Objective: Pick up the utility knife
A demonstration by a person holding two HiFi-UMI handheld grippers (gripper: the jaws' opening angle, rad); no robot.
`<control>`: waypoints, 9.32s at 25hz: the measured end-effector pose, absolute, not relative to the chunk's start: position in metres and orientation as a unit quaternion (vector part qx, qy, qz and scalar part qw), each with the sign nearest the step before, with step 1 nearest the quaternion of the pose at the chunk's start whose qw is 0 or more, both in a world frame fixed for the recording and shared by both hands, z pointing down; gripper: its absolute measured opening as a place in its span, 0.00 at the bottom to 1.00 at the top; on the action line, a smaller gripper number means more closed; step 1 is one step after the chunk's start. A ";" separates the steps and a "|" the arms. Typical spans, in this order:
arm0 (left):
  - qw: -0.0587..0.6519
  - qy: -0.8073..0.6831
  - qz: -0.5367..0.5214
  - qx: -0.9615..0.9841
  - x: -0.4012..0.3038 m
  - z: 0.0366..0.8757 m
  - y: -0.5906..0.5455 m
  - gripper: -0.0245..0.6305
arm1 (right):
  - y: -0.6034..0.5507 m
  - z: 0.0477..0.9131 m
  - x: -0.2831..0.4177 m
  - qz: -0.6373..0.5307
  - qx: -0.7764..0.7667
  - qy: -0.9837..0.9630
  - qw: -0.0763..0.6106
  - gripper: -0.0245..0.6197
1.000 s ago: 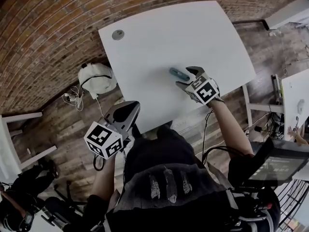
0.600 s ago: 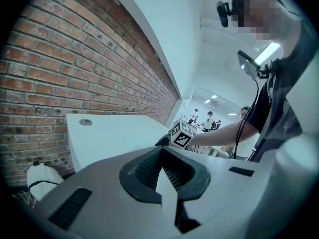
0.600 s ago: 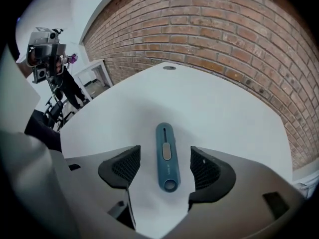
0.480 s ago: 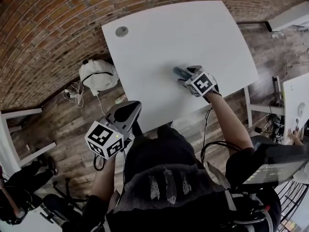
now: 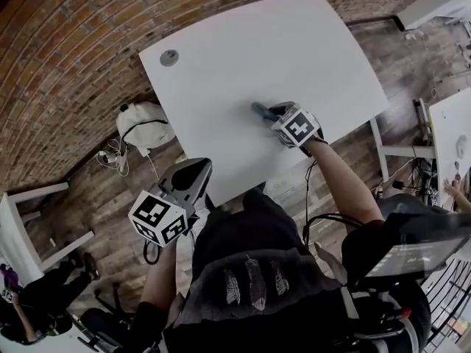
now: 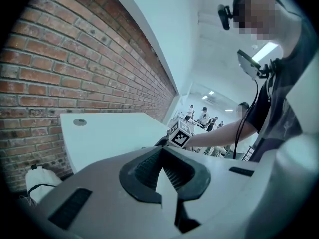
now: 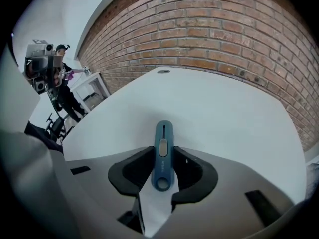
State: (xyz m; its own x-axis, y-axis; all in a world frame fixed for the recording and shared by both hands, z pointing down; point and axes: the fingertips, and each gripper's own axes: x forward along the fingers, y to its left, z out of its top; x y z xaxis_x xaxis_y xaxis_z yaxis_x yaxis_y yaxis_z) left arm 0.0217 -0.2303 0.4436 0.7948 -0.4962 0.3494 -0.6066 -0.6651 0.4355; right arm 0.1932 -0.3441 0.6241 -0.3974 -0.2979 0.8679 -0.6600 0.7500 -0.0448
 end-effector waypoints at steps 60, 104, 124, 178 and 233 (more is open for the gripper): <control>0.326 -0.237 -0.125 0.907 0.012 0.387 -0.279 0.13 | -0.254 0.432 0.050 0.141 0.243 -0.936 0.213 0.31; 0.239 -0.139 -0.160 0.948 -0.031 0.362 -0.187 0.36 | -0.163 0.399 0.043 0.334 0.330 -0.882 0.039 0.18; 0.213 -0.394 -0.022 0.894 -0.017 0.369 -0.068 0.03 | -0.067 0.436 0.120 0.376 0.191 -0.907 0.001 0.18; 0.143 -0.308 0.000 0.941 -0.089 0.370 0.042 0.01 | 0.050 0.388 0.007 0.380 0.226 -0.894 -0.067 0.17; 0.197 -0.530 -0.073 0.822 -0.268 0.398 0.140 0.03 | 0.135 0.401 -0.042 0.402 0.102 -0.906 0.085 0.17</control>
State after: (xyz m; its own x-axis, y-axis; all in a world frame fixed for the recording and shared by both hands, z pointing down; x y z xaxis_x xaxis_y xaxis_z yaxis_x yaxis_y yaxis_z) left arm -0.2678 0.1396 0.3976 0.4281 -0.8994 0.0887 -0.8422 -0.3614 0.4001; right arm -0.0423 0.1350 0.4011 -0.9647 -0.1174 0.2359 -0.2537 0.6560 -0.7109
